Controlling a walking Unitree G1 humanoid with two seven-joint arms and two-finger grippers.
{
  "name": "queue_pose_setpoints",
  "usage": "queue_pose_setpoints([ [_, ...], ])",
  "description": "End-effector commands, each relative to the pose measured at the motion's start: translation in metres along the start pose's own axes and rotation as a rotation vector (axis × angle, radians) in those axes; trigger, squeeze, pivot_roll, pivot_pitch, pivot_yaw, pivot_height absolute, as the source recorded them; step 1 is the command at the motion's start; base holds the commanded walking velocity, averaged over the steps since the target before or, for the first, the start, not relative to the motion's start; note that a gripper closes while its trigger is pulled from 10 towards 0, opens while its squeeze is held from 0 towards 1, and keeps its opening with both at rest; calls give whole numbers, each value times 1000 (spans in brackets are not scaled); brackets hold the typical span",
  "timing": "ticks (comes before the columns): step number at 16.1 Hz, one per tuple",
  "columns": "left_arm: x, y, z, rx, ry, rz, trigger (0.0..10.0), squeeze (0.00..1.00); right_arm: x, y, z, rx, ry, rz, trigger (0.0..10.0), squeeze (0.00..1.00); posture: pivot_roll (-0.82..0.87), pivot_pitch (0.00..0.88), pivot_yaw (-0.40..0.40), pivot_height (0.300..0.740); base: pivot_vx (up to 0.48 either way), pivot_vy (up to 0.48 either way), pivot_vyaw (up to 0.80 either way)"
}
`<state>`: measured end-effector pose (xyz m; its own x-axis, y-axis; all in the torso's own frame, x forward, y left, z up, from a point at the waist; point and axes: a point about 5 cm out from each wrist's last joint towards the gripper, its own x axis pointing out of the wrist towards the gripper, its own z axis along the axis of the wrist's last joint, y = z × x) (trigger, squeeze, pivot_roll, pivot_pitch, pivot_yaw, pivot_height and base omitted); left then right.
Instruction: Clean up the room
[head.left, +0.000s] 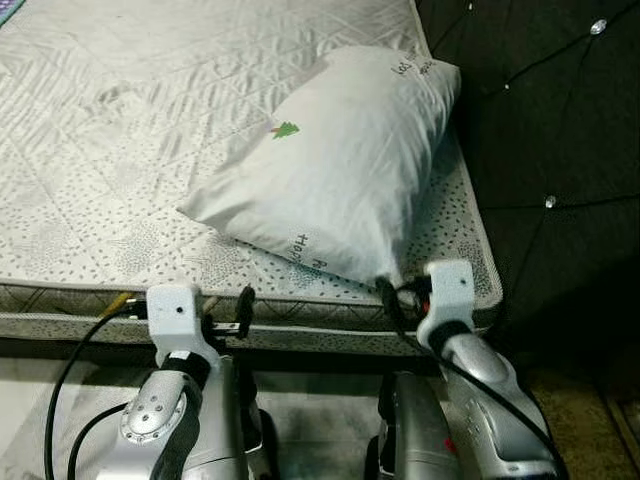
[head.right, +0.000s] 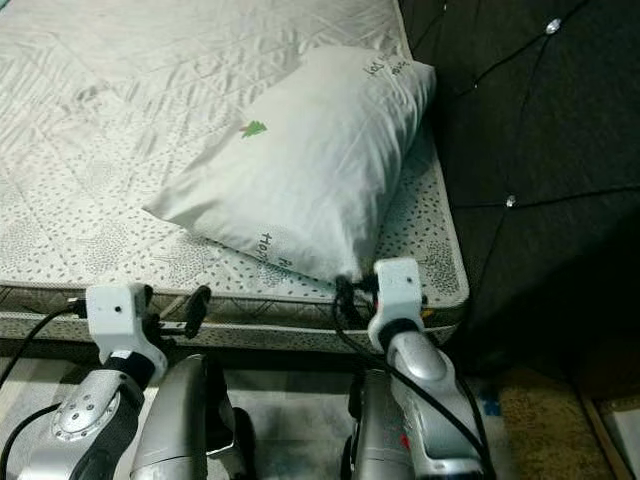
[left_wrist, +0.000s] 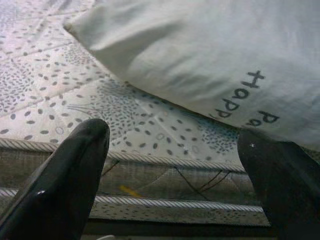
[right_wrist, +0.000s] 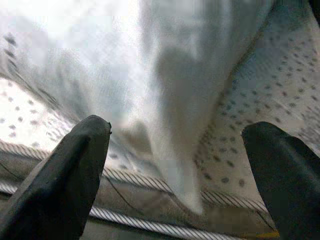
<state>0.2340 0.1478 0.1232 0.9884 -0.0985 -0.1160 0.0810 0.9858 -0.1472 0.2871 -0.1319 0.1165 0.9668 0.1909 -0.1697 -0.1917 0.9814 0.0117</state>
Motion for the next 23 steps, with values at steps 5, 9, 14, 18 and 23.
queue_pose_setpoints([
  [5, -2, 2, 1, 9, 10, -12, 10000, 0, 3, 9, -5, 54, 2, 6, 10000, 0, 18, 251, 2, 564, 0, 0, 0],
  [9, 3, 1, 6, 21, -12, -5, 10000, 0, 15, 24, 0, 109, -25, 45, 10000, 0, 31, 239, 11, 564, 0, 0, 0],
  [14, -2, 4, 9, 34, -13, 7, 10000, 0, 39, 53, 9, 116, -63, 67, 10000, 0, 81, 232, 9, 564, 0, 0, 0],
  [18, -11, 9, 7, 47, 0, 25, 10000, 0, 60, 69, 15, 31, -96, 18, 10000, 0, 102, 231, 0, 564, 0, 0, 0],
  [23, -18, 2, 6, 47, 8, -19, 10000, 0, 77, 58, 23, -135, -121, -121, 10000, 0, 121, 232, -6, 564, 0, 0, 0],
])
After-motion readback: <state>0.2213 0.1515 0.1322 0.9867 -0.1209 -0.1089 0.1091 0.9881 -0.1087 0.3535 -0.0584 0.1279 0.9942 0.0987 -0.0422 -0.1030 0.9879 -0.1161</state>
